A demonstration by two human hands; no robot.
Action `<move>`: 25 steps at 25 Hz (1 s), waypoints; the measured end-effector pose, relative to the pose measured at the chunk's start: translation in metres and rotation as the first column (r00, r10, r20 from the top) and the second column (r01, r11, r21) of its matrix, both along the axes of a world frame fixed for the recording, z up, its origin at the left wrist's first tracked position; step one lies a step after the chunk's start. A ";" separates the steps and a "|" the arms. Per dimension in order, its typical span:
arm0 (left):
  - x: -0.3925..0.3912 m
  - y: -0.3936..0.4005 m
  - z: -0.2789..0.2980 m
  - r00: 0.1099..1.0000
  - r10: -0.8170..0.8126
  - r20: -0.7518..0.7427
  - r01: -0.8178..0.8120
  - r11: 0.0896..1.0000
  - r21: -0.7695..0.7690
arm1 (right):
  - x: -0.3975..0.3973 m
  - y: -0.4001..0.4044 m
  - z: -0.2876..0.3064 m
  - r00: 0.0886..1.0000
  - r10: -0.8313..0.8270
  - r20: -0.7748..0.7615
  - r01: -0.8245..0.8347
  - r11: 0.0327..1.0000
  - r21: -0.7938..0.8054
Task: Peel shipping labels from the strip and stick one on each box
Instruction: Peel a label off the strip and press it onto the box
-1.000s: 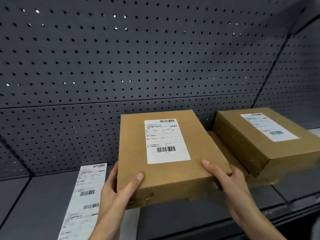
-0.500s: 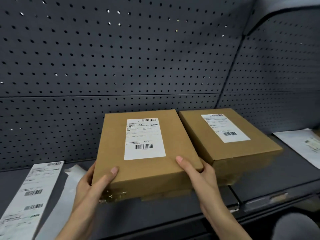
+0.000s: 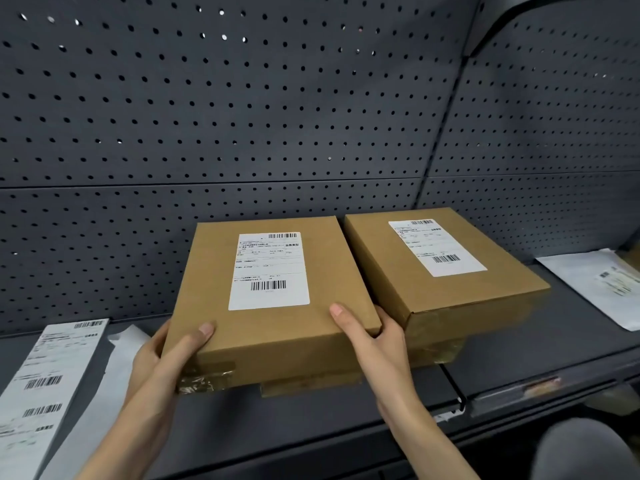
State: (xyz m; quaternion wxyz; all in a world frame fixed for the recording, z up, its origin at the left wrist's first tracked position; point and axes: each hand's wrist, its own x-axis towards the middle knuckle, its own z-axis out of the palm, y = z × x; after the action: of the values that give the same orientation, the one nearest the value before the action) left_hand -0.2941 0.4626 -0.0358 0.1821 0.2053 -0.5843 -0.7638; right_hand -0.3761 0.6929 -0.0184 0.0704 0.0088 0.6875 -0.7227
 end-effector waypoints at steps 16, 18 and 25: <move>-0.013 0.028 0.003 0.995 0.096 0.023 -0.097 0.995 0.038 | -0.005 0.011 0.001 0.986 -0.091 -0.142 0.105 0.990 0.094; -0.013 0.028 0.005 0.996 0.084 0.006 -0.084 0.995 0.046 | -0.004 0.012 0.001 0.980 -0.108 -0.166 0.127 0.985 0.114; -0.009 0.021 0.010 0.995 0.068 -0.067 -0.072 0.996 -0.056 | -0.002 0.012 0.011 0.934 -0.132 -0.331 0.234 0.928 0.290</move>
State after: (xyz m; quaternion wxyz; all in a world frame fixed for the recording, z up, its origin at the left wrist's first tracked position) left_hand -0.3031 0.4833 -0.0254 0.2335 0.1952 -0.5925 -0.7459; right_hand -0.3781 0.7048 -0.0078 -0.1077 -0.0267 0.7955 -0.5957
